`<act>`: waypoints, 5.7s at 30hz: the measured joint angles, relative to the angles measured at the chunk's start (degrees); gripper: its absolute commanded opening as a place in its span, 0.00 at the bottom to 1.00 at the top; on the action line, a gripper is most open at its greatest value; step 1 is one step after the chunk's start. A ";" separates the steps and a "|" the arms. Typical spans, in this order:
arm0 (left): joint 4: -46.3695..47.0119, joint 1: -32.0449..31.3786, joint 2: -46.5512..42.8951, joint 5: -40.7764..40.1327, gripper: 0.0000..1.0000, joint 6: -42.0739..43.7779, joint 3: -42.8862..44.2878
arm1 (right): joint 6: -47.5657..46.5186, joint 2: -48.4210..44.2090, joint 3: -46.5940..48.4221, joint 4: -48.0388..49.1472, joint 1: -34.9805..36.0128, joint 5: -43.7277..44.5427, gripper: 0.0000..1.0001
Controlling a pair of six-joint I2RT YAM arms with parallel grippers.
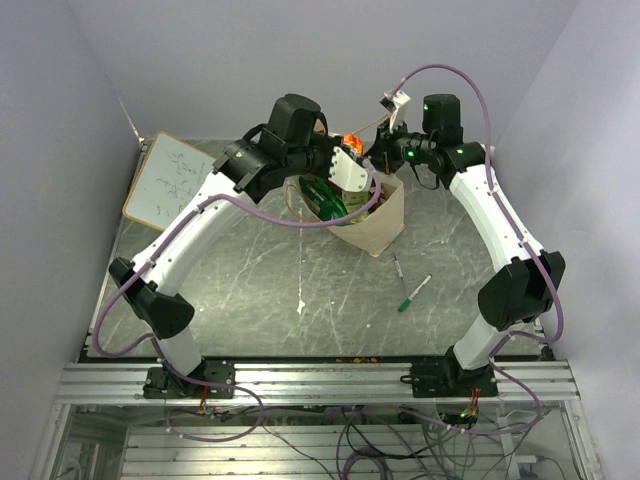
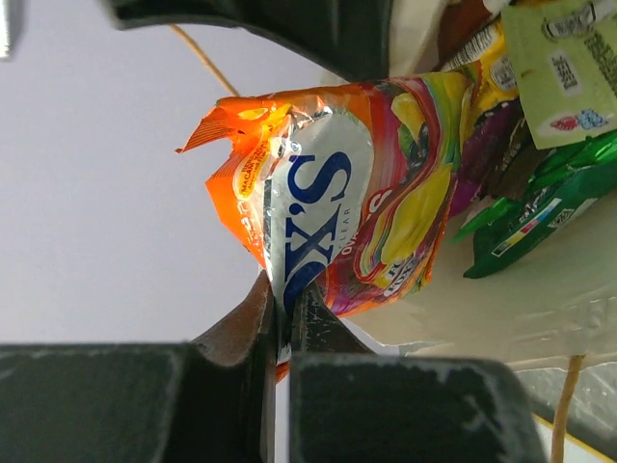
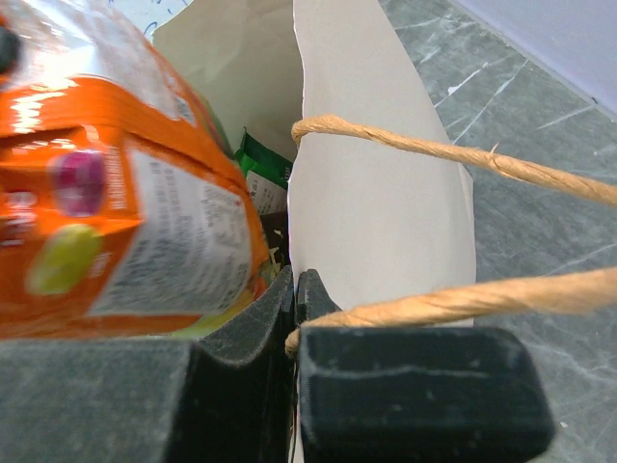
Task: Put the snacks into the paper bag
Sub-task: Place the snack in the paper bag, then adjust the paper bag at the center of the board, then reset both arms
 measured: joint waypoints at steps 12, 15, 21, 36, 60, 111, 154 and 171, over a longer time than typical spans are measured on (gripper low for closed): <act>6.67 -0.07 4.11 -1.60 0.08 2.34 -3.76 | 0.57 0.00 0.00 0.02 -0.57 0.15 0.00; 8.96 -0.15 3.82 -1.62 0.11 2.38 -5.90 | 0.63 0.00 0.00 0.04 -0.90 0.33 0.00; 10.08 -0.20 2.89 -1.53 0.16 3.19 -13.55 | 0.68 0.00 0.00 -0.02 -1.03 0.61 0.00; -1.31 -0.20 6.88 7.21 0.28 -3.15 -6.56 | 0.68 0.00 -0.70 0.31 -1.22 0.98 0.00; 6.51 1.01 0.55 18.58 0.56 -29.75 -3.98 | 1.14 -0.63 -0.94 0.68 -1.42 0.55 0.00; 23.93 0.81 -2.78 -3.91 0.94 -56.61 2.08 | 3.37 10.01 14.99 -3.56 -10.51 12.59 0.13; 20.83 31.36 -26.56 -10.88 0.99 -71.28 -34.91 | -4.55 -14.84 2.51 -10.71 -10.84 25.05 1.00; 20.50 32.44 -36.57 -8.28 0.99 -71.28 -43.82 | -1.44 -28.24 -14.16 -5.81 -11.63 36.94 1.00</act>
